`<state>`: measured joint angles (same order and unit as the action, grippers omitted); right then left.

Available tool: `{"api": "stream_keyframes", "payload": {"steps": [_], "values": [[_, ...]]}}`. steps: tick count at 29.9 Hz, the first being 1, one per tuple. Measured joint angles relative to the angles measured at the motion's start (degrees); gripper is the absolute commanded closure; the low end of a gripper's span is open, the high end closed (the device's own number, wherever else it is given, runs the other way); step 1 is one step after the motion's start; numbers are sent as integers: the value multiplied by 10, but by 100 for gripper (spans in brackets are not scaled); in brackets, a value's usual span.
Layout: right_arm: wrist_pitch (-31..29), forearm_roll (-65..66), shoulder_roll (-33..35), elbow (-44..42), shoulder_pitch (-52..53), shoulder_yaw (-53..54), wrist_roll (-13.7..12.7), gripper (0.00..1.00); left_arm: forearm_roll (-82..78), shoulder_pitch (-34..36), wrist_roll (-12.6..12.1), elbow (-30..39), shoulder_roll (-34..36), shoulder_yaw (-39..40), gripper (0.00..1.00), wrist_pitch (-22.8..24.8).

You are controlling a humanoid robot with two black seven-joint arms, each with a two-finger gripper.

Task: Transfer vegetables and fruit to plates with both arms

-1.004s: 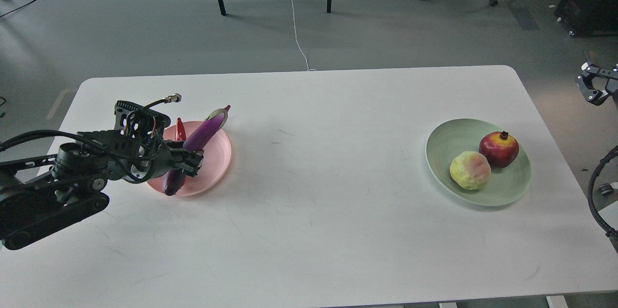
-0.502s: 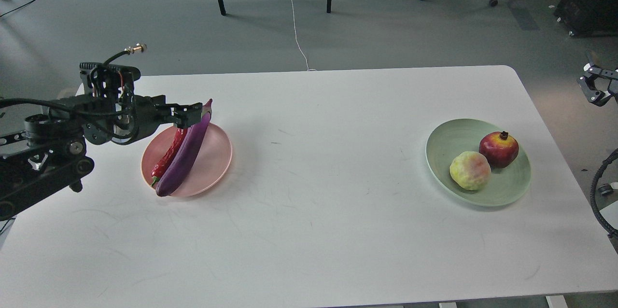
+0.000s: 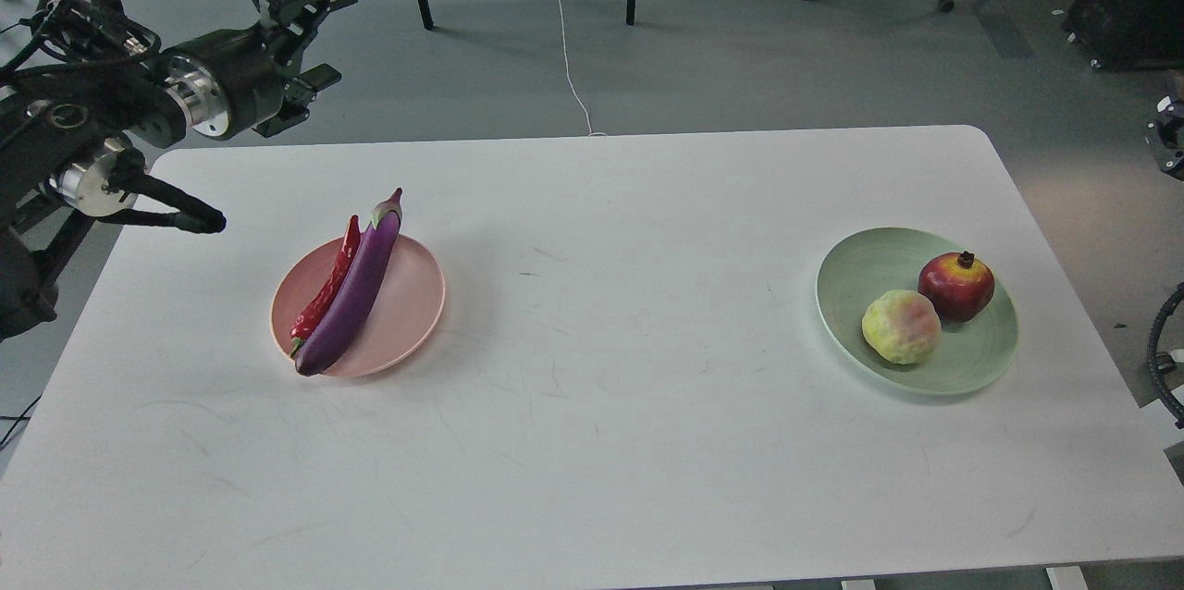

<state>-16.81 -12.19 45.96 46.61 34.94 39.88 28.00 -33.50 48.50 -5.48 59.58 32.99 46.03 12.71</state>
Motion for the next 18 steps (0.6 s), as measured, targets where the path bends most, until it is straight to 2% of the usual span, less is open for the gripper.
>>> {"api": "stream_keyframes", "payload": {"steps": [3, 5, 9, 14, 18], "values": [[1, 0, -1, 1, -4, -16, 0, 1, 50, 0, 50, -61, -35, 13, 2, -6], [2, 1, -4, 4, -5, -39, 0, 1, 78, 0, 67, -104, -55, 16, 2, -5], [0, 1, -22, 3, 0, -59, 0, 1, 162, -1, 76, -154, -81, 18, 2, -2], [-5, -6, -50, -5, 0, -31, 0, 1, 319, -13, 80, -165, -95, 18, 2, 5], [-6, -7, -100, -40, 4, 27, -5, 1, 383, -47, 101, -167, -115, 19, 2, 13]]}}
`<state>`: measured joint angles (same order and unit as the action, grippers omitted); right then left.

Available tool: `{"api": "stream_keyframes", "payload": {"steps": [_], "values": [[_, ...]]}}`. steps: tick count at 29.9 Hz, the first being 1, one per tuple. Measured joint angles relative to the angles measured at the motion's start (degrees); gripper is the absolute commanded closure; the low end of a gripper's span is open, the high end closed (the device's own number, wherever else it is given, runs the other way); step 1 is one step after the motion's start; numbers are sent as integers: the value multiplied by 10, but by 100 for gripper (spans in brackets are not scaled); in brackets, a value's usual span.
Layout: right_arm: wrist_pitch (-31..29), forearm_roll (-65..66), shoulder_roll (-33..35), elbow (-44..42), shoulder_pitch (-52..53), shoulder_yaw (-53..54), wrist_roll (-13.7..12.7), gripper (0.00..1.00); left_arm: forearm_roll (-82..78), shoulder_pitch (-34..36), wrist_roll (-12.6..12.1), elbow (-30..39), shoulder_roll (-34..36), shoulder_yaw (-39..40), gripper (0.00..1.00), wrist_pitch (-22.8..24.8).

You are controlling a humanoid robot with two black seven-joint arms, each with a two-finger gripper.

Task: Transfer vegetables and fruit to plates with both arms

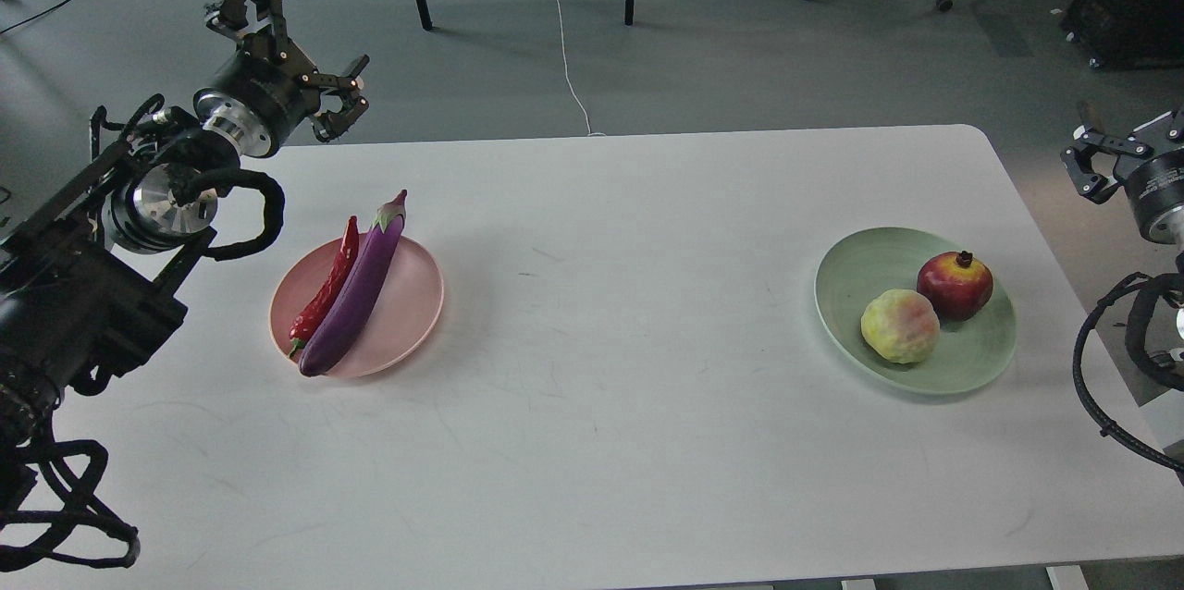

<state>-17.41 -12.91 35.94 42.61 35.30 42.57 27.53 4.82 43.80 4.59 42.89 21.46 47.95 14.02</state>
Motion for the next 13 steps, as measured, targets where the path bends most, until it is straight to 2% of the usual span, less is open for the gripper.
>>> {"api": "stream_keyframes", "payload": {"steps": [2, 6, 8, 13], "values": [[0, 0, -19, -13, 7, 34, -21, 1, 11, -16, 10, 0, -10, 9, 2, 2], [0, 0, -48, -21, 14, 81, -76, 1, 16, -26, 15, 0, -16, 36, 2, 16], [1, 0, -62, -21, 15, 91, -85, 1, 17, -28, 16, 0, -17, 43, 2, 29], [1, 0, -75, -19, 16, 96, -87, 1, 17, -29, 16, -1, -18, 45, 2, 35]]}}
